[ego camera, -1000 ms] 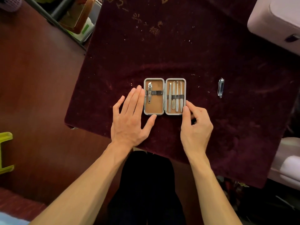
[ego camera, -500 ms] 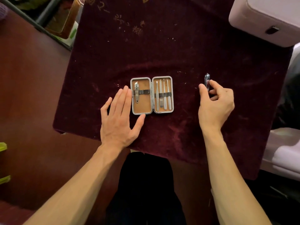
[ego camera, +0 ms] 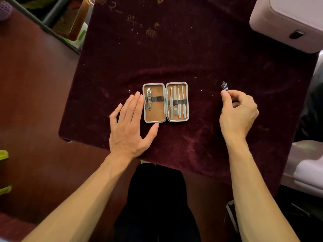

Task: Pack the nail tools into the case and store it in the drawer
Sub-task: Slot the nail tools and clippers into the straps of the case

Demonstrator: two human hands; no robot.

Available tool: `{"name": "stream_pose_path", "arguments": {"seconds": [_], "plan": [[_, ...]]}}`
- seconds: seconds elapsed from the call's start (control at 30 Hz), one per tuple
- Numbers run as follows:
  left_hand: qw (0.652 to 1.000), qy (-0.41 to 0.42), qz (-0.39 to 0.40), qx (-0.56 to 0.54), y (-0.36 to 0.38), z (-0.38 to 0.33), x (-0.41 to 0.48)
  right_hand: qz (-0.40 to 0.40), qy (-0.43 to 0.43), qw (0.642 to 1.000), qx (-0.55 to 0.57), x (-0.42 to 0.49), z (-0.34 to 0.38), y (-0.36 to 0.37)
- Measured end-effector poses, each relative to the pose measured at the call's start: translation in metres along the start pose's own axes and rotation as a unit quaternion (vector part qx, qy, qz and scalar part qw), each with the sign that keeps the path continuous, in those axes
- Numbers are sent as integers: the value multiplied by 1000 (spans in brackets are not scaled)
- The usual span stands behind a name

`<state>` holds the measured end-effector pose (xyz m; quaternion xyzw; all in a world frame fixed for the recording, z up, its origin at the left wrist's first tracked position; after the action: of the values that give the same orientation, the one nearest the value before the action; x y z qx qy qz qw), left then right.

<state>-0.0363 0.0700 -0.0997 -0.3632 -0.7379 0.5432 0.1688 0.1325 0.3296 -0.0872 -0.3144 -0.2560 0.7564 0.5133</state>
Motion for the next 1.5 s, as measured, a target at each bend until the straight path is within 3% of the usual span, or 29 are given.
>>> {"name": "stream_pose_path", "arguments": {"seconds": [0.1,0.17,0.27,0.37,0.5,0.6,0.77,0.97,1.13,1.33,1.5], "plan": [[989,-44,18,-143,-10,2,1,37,-6,998,40,-11,6,0],[962,-89,-15,-256,-24,2,0,74,-27,994,70,-27,18,1],[934,-115,-65,-331,-46,-15,-5,129,-47,983,123,-58,38,7],[876,-143,41,-458,-34,-38,-6,176,-19,963,203,-88,45,21],[835,-116,135,-521,-18,-62,-15,217,11,928,301,-117,51,37],[821,-135,134,-538,-14,-54,-24,242,16,924,296,-125,52,45],[869,-141,107,-463,-21,-37,-32,274,-11,930,243,-132,55,46],[876,-161,109,-442,-20,-30,-32,279,-22,912,299,-123,66,39],[832,-150,127,-520,-14,-30,-28,325,-62,895,300,-111,93,47],[799,-155,107,-571,-11,-28,-19,233,-130,938,220,-77,115,42],[772,-175,74,-607,-13,-32,-8,224,-136,940,218,-62,124,48]]}}
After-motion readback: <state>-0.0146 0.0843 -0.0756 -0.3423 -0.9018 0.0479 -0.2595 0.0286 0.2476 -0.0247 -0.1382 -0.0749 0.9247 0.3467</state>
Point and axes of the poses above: each hand's wrist, its own x-axis towards the middle knuckle, its own y-axis out of the palm, z = x × y, the point moved 8 cm from there along x, towards the middle knuckle, and after that the axes turned 6 degrees about z, right-handed, at the moved point
